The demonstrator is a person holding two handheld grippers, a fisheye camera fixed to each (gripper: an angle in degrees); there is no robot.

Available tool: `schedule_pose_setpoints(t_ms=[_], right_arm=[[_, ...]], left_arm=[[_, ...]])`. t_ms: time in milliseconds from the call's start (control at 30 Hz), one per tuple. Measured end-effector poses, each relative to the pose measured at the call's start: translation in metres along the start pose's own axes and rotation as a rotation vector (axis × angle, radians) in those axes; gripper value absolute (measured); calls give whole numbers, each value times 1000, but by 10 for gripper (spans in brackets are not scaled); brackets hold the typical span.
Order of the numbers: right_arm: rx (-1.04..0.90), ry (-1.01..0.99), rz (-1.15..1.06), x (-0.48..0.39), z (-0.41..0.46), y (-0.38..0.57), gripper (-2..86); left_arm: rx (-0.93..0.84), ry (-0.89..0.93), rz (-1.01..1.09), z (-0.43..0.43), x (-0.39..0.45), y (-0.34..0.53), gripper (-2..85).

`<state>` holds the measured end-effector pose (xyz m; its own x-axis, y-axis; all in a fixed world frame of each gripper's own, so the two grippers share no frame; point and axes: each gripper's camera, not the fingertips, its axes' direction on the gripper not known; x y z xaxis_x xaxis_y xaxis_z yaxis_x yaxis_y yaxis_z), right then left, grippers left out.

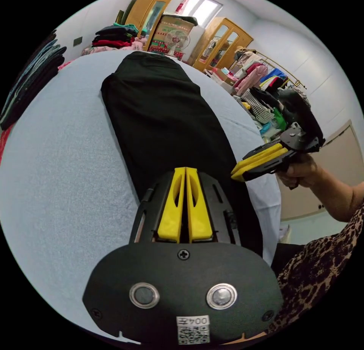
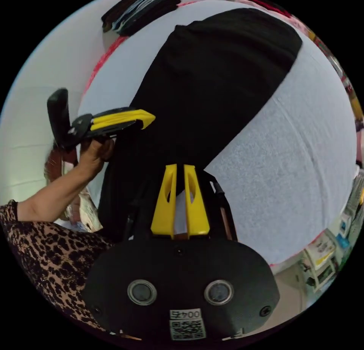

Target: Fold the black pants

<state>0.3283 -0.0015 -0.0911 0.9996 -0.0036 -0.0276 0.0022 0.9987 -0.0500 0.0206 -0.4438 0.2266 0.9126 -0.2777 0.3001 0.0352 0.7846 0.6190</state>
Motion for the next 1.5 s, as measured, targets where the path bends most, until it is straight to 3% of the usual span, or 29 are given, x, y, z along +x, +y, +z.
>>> schedule_pose_setpoints(t_ms=[133,300,367,533,667,767,867,1000,1233,1500], right_arm=[[48,-306,41,53,2,17,5],[470,-499,160,153,-58,15,45],[523,-544,194,186,-67,0,72],[476,-505,302,240,-65,-48,84],[413,-503,258,241,-51,-79,19],[342,-267,215,227,-57,-91,8],[437,-194,224,237,-85,-84,11],[528,-329,232,267,-114,-107,72],[526,-377,279,285,-130,-178,87],[391,-386,280,276,-147,-215,79]], left_arm=[[2,-110,58,0,19,5,3],[2,-96,49,0,18,9,4],[1,-86,43,-1,17,10,4],[2,-126,59,0,25,15,5],[2,-136,61,-1,27,17,6],[1,-123,52,-1,25,19,6],[2,-114,47,-1,23,20,6],[2,-112,46,-2,23,22,7],[2,-115,46,-3,23,23,8],[3,-104,39,-4,19,23,8]])
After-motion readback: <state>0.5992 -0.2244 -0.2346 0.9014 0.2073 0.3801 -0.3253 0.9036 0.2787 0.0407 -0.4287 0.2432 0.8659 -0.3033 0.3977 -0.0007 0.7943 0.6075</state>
